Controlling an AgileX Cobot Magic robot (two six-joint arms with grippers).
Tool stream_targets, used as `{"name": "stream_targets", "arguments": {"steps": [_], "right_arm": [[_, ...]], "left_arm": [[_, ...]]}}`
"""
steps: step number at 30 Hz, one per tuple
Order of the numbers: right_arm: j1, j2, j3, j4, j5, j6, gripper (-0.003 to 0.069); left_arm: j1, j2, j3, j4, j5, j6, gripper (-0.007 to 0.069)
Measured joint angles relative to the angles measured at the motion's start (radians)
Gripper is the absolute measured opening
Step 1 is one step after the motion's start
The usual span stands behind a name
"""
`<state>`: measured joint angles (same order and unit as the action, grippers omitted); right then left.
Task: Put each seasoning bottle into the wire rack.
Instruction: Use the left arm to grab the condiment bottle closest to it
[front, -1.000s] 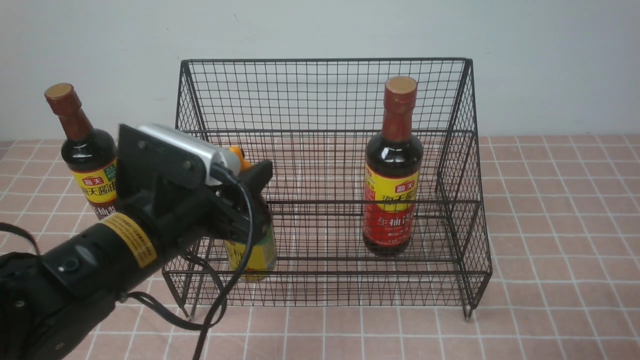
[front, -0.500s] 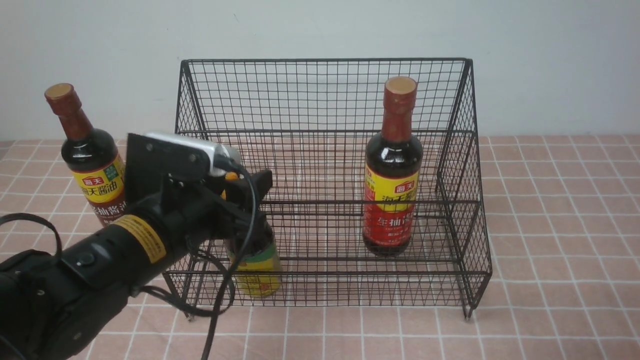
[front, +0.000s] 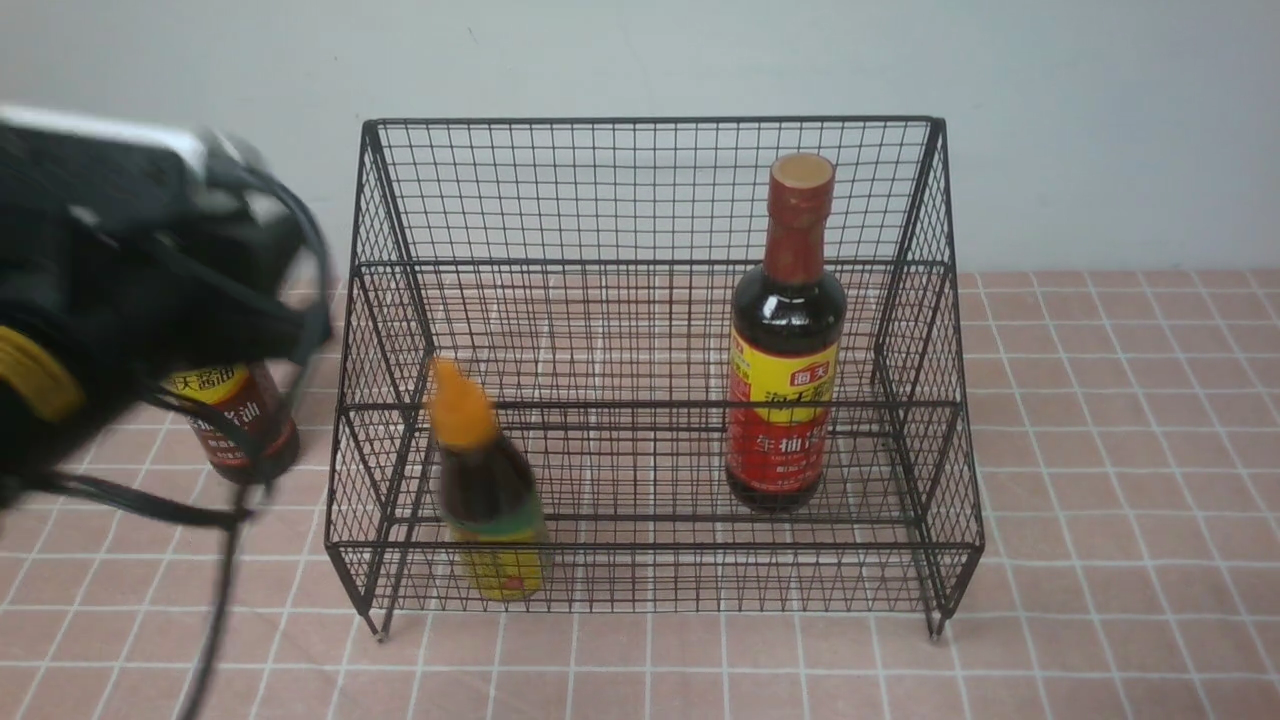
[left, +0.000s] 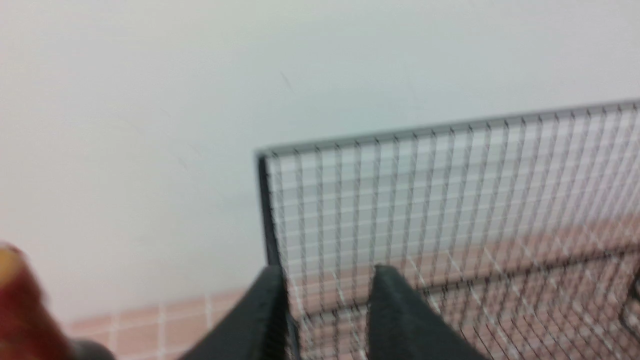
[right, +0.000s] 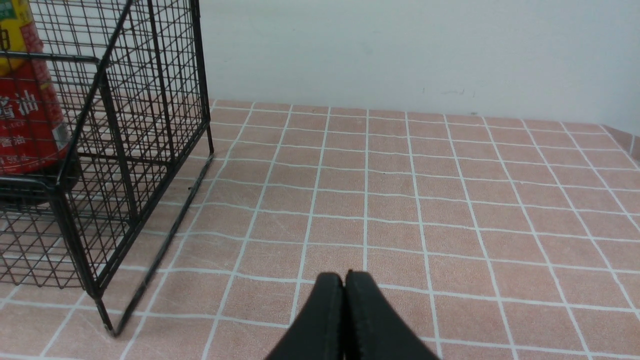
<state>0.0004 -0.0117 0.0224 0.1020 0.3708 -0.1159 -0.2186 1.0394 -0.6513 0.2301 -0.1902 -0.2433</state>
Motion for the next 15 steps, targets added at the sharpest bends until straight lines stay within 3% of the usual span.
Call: {"name": "stream_targets", "arguments": {"steps": [2, 5, 8, 15], "right_arm": [[0.0, 0.0, 0.0, 0.0, 0.0, 0.0, -0.0015], [0.0, 0.0, 0.0, 0.0, 0.0, 0.0, -0.0015], [0.0, 0.0, 0.0, 0.0, 0.0, 0.0, -0.0015], [0.0, 0.0, 0.0, 0.0, 0.0, 0.0, -0.0015]], "left_arm": [[0.005, -0.06, -0.048, 0.025, 0.055, 0.0, 0.0064], [0.01, -0.086, -0.078, 0.074, 0.09, 0.001, 0.0015], [0.046, -0.095, -0.114, 0.108, 0.144, 0.001, -0.0003], [0.26, -0.065, -0.144, 0.118, 0.244, -0.027, -0.0007]]}}
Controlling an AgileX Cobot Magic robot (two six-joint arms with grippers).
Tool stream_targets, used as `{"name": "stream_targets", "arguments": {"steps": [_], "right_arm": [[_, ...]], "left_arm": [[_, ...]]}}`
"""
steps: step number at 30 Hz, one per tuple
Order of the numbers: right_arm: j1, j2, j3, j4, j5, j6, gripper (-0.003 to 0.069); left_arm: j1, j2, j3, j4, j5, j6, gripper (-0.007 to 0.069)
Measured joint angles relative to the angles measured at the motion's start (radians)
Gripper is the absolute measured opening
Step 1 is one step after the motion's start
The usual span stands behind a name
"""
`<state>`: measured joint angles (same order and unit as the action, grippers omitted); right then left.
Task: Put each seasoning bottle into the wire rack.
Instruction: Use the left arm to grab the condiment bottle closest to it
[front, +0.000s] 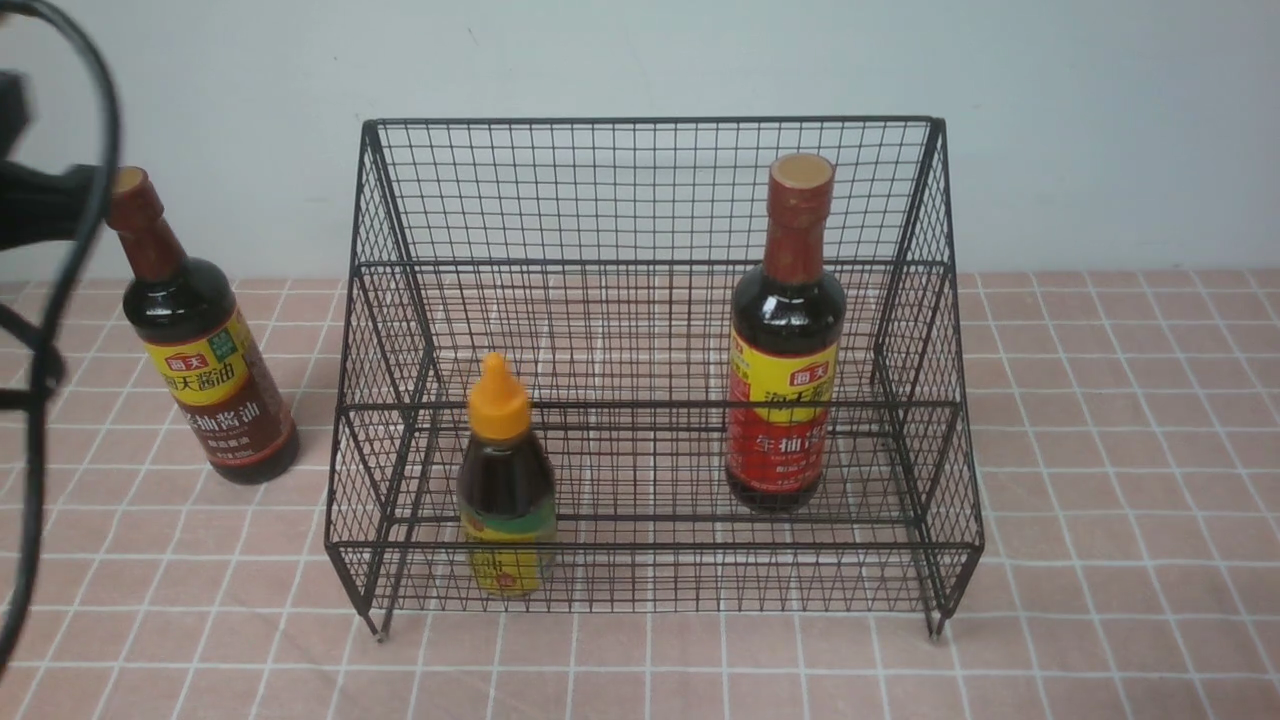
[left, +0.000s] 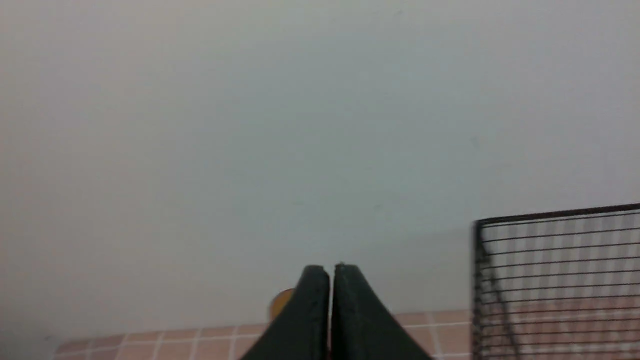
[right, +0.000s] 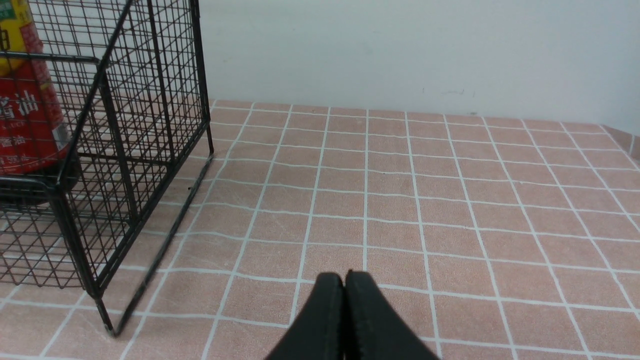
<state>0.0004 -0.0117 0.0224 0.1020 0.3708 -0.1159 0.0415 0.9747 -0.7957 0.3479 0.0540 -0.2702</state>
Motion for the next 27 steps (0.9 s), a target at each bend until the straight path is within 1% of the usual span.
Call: {"name": "stream_targets", "arguments": {"steps": [1, 2, 4, 6, 8, 9, 10, 12, 14, 16, 17, 19, 20, 24, 26, 27], "right_arm": [[0.0, 0.0, 0.0, 0.0, 0.0, 0.0, -0.0015], [0.0, 0.0, 0.0, 0.0, 0.0, 0.0, -0.0015], [0.0, 0.0, 0.0, 0.0, 0.0, 0.0, -0.0015], [0.0, 0.0, 0.0, 0.0, 0.0, 0.0, -0.0015], [0.0, 0.0, 0.0, 0.0, 0.0, 0.0, -0.0015], [0.0, 0.0, 0.0, 0.0, 0.0, 0.0, -0.0015], [0.0, 0.0, 0.0, 0.0, 0.0, 0.0, -0.0015], [0.0, 0.0, 0.0, 0.0, 0.0, 0.0, -0.0015], [0.0, 0.0, 0.0, 0.0, 0.0, 0.0, -0.0015], [0.0, 0.0, 0.0, 0.0, 0.0, 0.0, -0.0015], [0.0, 0.0, 0.0, 0.0, 0.0, 0.0, -0.0015], [0.0, 0.0, 0.0, 0.0, 0.0, 0.0, -0.0015], [0.0, 0.0, 0.0, 0.0, 0.0, 0.0, -0.0015], [0.0, 0.0, 0.0, 0.0, 0.0, 0.0, -0.0015], [0.0, 0.0, 0.0, 0.0, 0.0, 0.0, -0.0015], [0.0, 0.0, 0.0, 0.0, 0.0, 0.0, -0.0015]], "left_arm": [[0.05, 0.019, -0.001, 0.0, -0.006, -0.017, -0.0007], [0.05, 0.022, -0.001, 0.0, -0.006, -0.02, -0.0007], [0.101, 0.056, -0.001, 0.0, -0.036, -0.047, -0.0006], [0.111, 0.077, -0.001, 0.0, -0.07, -0.057, -0.0005], [0.115, 0.116, -0.001, 0.004, -0.168, -0.06, 0.001], [0.115, 0.119, -0.001, 0.004, -0.177, -0.06, 0.0012], [0.115, 0.146, -0.001, 0.007, -0.248, -0.061, 0.0034], [0.115, 0.184, -0.001, 0.008, -0.32, -0.061, 0.0072], [0.115, 0.218, -0.002, 0.008, -0.374, -0.06, 0.0126], [0.115, 0.261, -0.002, 0.009, -0.416, -0.059, 0.0205], [0.115, 0.27, -0.002, 0.009, -0.424, -0.059, 0.0214], [0.115, 0.312, -0.002, 0.01, -0.451, -0.059, 0.0307], [0.115, 0.342, -0.002, 0.01, -0.474, -0.059, 0.0389], [0.115, 0.398, -0.003, 0.01, -0.51, -0.057, 0.0531], [0.115, 0.428, -0.005, 0.01, -0.533, -0.053, 0.057], [0.115, 0.431, -0.005, 0.01, -0.533, -0.053, 0.0573]]}}
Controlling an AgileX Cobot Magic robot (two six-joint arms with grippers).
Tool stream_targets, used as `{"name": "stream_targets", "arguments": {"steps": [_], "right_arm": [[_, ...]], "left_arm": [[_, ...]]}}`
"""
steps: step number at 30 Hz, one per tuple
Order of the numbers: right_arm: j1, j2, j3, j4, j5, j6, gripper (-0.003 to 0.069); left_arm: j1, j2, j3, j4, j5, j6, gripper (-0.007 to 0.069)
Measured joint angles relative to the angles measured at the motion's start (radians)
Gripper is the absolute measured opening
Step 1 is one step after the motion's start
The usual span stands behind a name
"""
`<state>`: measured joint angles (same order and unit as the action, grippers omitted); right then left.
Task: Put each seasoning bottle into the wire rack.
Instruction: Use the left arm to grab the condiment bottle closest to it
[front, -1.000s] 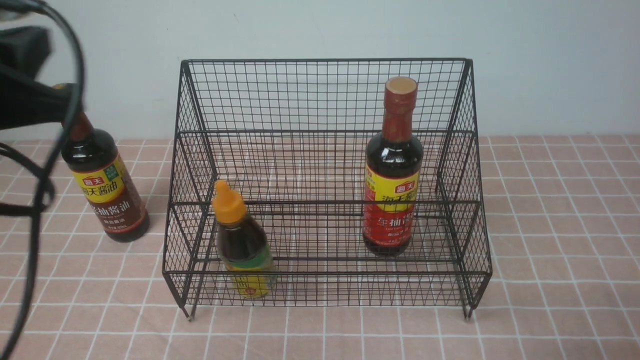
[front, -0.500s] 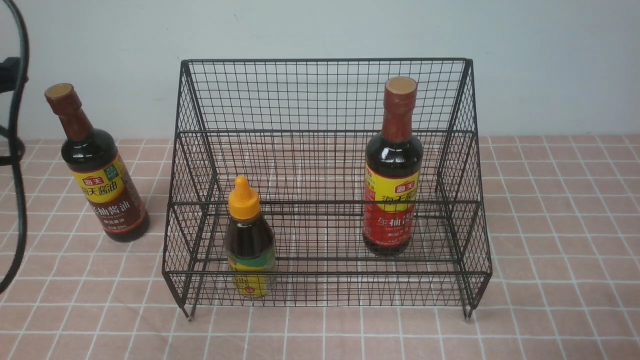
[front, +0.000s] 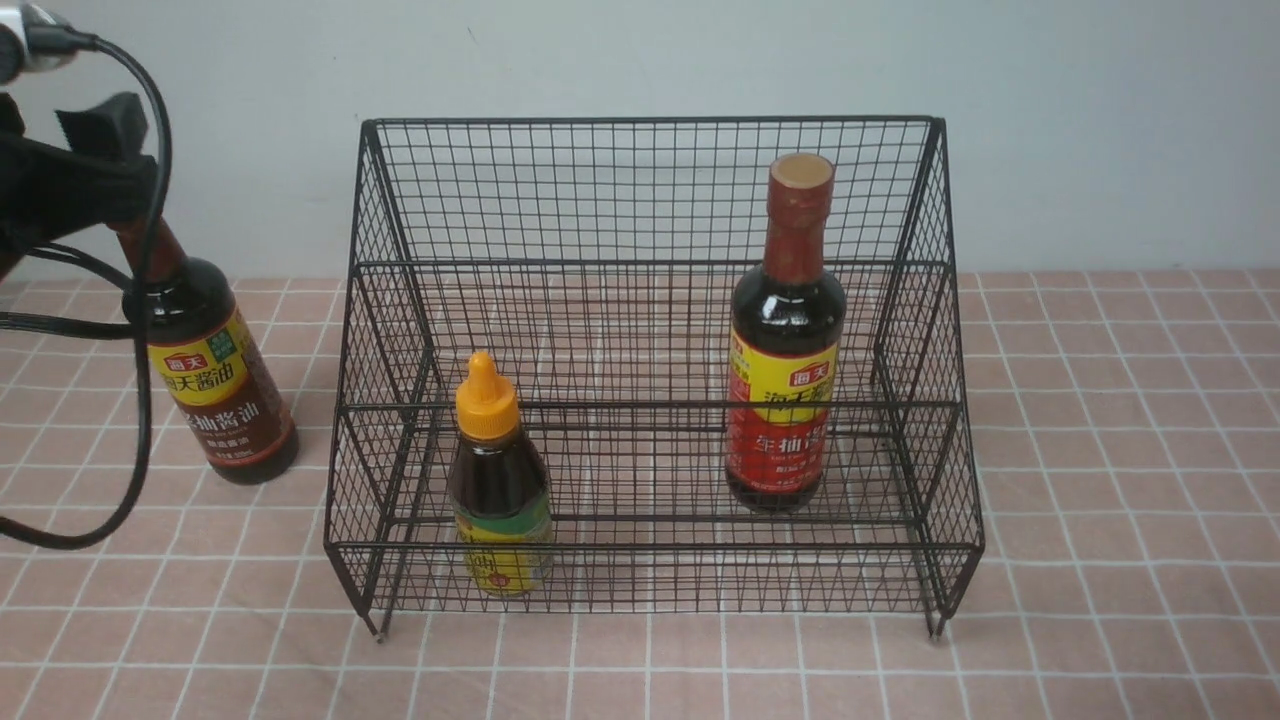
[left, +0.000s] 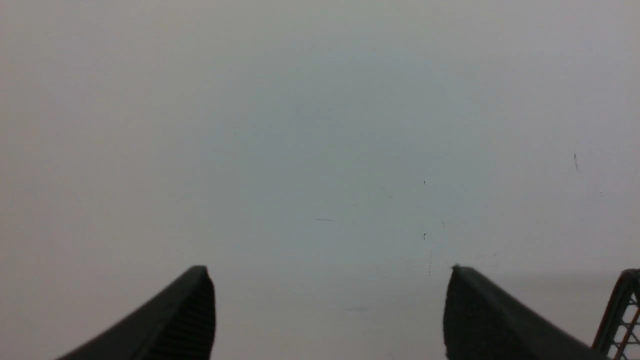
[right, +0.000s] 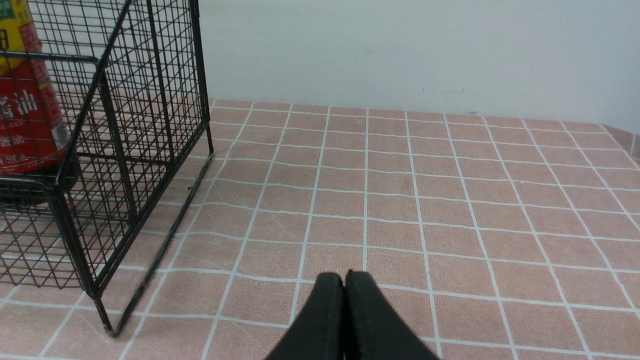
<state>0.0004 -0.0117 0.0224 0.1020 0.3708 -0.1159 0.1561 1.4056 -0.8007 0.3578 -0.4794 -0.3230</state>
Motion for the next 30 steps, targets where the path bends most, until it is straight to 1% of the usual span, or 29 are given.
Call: {"name": "stream_targets", "arguments": {"steps": [1, 3, 13, 15, 17, 19, 20, 21, 22, 23, 27, 30], "right_arm": [[0.0, 0.0, 0.0, 0.0, 0.0, 0.0, -0.0015], [0.0, 0.0, 0.0, 0.0, 0.0, 0.001, -0.0015], [0.0, 0.0, 0.0, 0.0, 0.0, 0.001, -0.0015], [0.0, 0.0, 0.0, 0.0, 0.0, 0.001, -0.0015], [0.0, 0.0, 0.0, 0.0, 0.0, 0.001, -0.0015], [0.0, 0.0, 0.0, 0.0, 0.0, 0.001, -0.0015], [0.0, 0.0, 0.0, 0.0, 0.0, 0.001, -0.0015], [0.0, 0.0, 0.0, 0.0, 0.0, 0.001, -0.0015], [0.0, 0.0, 0.0, 0.0, 0.0, 0.001, -0.0015], [0.0, 0.0, 0.0, 0.0, 0.0, 0.001, -0.0015], [0.0, 0.0, 0.0, 0.0, 0.0, 0.001, -0.0015], [0.0, 0.0, 0.0, 0.0, 0.0, 0.001, -0.0015]], "left_arm": [[0.0, 0.026, 0.0, 0.0, -0.008, 0.001, 0.0589], [0.0, 0.047, 0.0, 0.0, -0.009, 0.001, 0.0593], [0.0, 0.151, 0.0, 0.0, -0.029, 0.001, 0.0591], [0.0, 0.17, 0.0, -0.001, -0.038, 0.002, 0.0589], [0.0, 0.182, 0.0, -0.002, -0.054, 0.005, 0.0569], [0.0, 0.191, 0.0, -0.008, -0.071, 0.021, 0.0489], [0.0, 0.191, 0.0, -0.01, -0.072, 0.022, 0.0478], [0.0, 0.191, 0.0, -0.015, -0.078, 0.031, 0.0367], [0.0, 0.191, 0.0, -0.015, -0.081, 0.032, 0.0322], [0.0, 0.191, 0.0, -0.018, -0.082, 0.033, 0.0254], [-0.001, 0.181, 0.0, -0.022, -0.073, 0.028, 0.0259], [-0.001, 0.147, 0.0, -0.014, -0.018, 0.054, 0.0259]]}}
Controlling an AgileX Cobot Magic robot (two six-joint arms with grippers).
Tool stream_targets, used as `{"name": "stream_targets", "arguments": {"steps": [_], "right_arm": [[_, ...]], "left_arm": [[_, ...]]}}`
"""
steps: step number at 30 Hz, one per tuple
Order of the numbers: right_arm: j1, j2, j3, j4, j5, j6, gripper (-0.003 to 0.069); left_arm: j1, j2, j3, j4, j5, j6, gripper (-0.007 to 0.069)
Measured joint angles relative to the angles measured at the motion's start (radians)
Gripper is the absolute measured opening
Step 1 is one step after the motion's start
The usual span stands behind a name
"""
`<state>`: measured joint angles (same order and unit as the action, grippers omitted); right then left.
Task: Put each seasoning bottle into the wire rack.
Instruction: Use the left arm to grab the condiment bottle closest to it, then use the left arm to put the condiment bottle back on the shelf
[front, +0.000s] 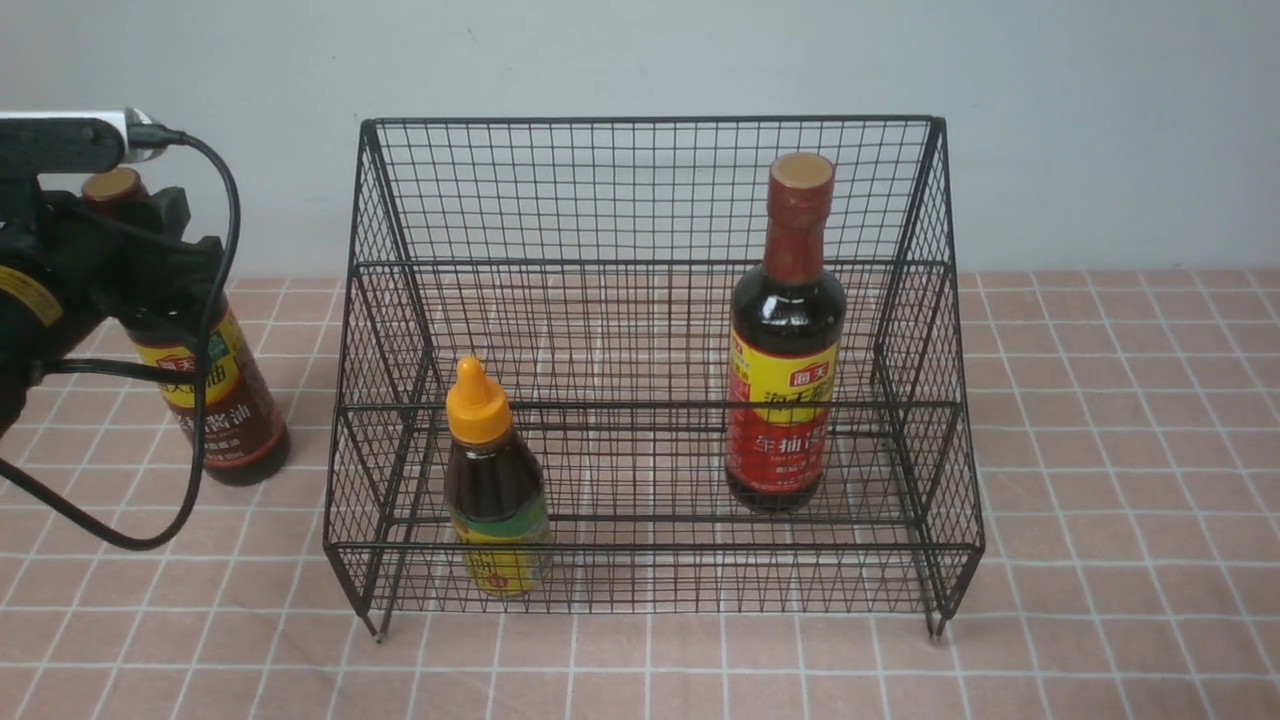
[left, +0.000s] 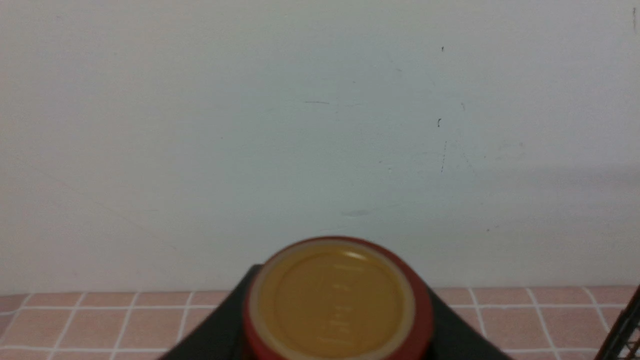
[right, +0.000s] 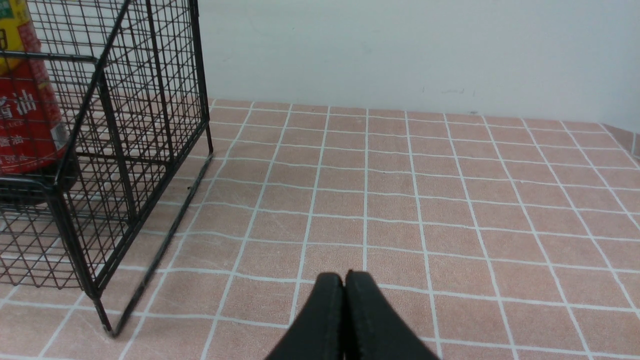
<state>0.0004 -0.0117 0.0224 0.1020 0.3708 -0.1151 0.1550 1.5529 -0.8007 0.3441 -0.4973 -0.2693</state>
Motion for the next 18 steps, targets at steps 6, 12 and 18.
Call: {"name": "stream_targets", "arguments": {"steps": [6, 12, 18], "right_arm": [[0.0, 0.0, 0.0, 0.0, 0.0, 0.0, -0.0015], [0.0, 0.0, 0.0, 0.001, 0.0, 0.0, -0.0015], [0.0, 0.0, 0.0, 0.001, 0.0, 0.0, -0.0015]], "left_arm": [[0.0, -0.122, -0.102, 0.001, 0.13, 0.018, 0.0259], [-0.023, -0.231, -0.262, 0.001, 0.186, -0.022, 0.0259], [-0.137, -0.25, -0.439, 0.026, 0.241, -0.033, 0.0259]]}}
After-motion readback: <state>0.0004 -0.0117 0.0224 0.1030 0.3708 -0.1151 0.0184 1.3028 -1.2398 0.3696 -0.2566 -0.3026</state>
